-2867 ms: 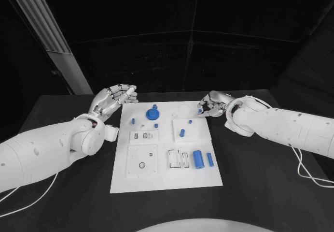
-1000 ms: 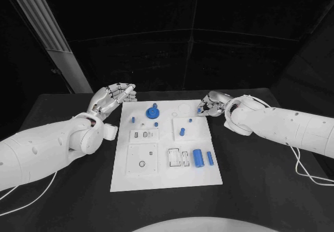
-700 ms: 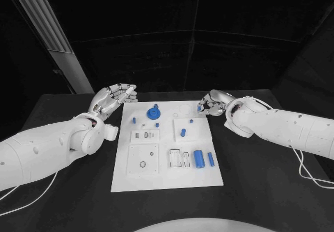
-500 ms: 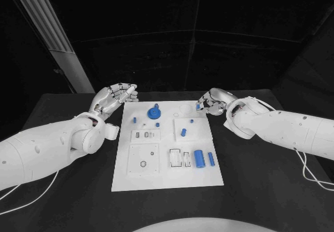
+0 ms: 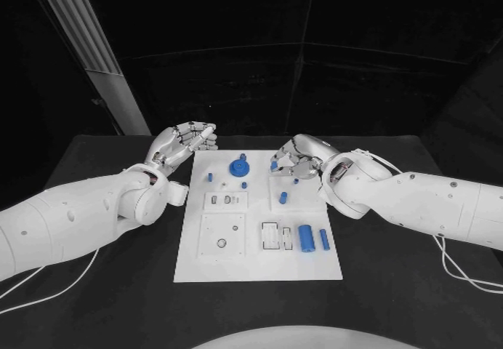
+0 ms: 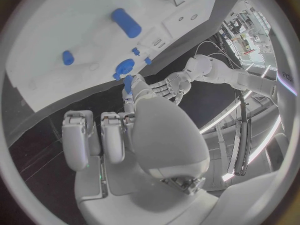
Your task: Assemble the parts on the task board
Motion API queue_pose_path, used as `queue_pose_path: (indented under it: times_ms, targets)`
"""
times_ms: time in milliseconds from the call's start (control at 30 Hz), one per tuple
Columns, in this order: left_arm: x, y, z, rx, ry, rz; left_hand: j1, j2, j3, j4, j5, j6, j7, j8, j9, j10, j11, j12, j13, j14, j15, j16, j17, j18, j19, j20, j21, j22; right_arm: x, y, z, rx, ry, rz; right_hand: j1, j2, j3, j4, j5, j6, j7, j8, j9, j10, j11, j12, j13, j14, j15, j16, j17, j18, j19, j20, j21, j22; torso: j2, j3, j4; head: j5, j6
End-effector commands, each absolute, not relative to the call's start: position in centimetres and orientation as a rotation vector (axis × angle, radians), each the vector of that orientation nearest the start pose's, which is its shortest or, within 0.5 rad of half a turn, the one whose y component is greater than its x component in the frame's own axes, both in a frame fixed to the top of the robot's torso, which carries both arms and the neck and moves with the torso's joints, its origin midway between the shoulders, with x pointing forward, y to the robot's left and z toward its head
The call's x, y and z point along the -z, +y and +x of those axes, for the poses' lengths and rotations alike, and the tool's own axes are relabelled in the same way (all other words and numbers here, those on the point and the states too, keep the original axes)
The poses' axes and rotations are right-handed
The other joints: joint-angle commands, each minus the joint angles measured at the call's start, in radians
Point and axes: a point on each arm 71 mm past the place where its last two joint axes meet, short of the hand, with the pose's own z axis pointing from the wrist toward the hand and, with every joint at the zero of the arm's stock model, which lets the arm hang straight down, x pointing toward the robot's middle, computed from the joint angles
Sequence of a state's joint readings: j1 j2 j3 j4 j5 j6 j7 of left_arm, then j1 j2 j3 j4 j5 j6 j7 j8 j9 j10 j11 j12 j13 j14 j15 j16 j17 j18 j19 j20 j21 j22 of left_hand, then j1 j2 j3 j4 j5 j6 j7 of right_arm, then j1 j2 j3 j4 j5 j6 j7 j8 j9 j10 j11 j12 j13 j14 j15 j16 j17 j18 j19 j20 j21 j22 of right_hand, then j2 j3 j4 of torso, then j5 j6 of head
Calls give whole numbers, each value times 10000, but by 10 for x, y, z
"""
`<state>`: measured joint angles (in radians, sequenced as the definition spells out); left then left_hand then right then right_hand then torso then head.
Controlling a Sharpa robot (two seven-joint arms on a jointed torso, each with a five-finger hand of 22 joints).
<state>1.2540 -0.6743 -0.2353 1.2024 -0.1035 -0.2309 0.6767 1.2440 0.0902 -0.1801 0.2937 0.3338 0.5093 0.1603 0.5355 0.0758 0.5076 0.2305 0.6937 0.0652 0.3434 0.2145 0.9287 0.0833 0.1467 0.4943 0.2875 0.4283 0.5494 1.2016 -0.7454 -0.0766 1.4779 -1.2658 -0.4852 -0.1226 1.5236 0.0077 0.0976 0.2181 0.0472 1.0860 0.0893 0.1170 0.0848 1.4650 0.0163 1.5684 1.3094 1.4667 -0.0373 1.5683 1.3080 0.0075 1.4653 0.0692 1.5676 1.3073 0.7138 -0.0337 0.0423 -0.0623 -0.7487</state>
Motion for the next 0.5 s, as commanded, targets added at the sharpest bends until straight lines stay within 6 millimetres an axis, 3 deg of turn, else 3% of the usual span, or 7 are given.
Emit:
queue_pose_path:
  times_ms: [33, 233, 500]
  targets:
    - [202, 215, 524, 16071, 12269, -6791, 7, 61, -13, -16, 34, -37, 1087, -66, 14, -73, -24, 67, -10, -75, 29, 43, -14, -101, -42, 0, -17, -14, 191, -157, 488, -7273, 16340, 383, -135, -49, -66, 11, 24, 270, -21, 81, 21, 1058, 76, 24, 2614, 1041, 80, 25, 2628, -75, 1055, 76, 32, 2635, 8, -2, 7, 138, -66]
    - [202, 214, 524, 16095, 12276, -6789, 7, 61, -13, -16, 34, -37, 1087, -66, 14, -73, -24, 67, -10, -75, 29, 43, -14, -101, -42, 0, -17, -14, 191, -130, 481, -7237, 16682, -96, -146, -51, -77, 14, 24, 284, -13, 79, 21, 1058, 83, 24, 2614, 1041, 84, 25, 2628, -75, 1055, 80, 32, 2635, 15, -5, 20, 199, -130]
    - [201, 215, 523, 16078, 12270, -6795, 16, 63, -22, -17, 38, -35, 1087, -65, 16, -75, -24, 76, -10, -78, 28, 52, -16, -100, -39, 0, -15, -15, 194, -113, 475, -6876, 16922, -430, -143, -52, -83, 5, 32, 295, -3, 76, 19, 1058, 89, 24, 2614, 1041, 91, 25, 2628, -75, 1055, 86, 32, 2635, 12, 9, -9, 323, -234]
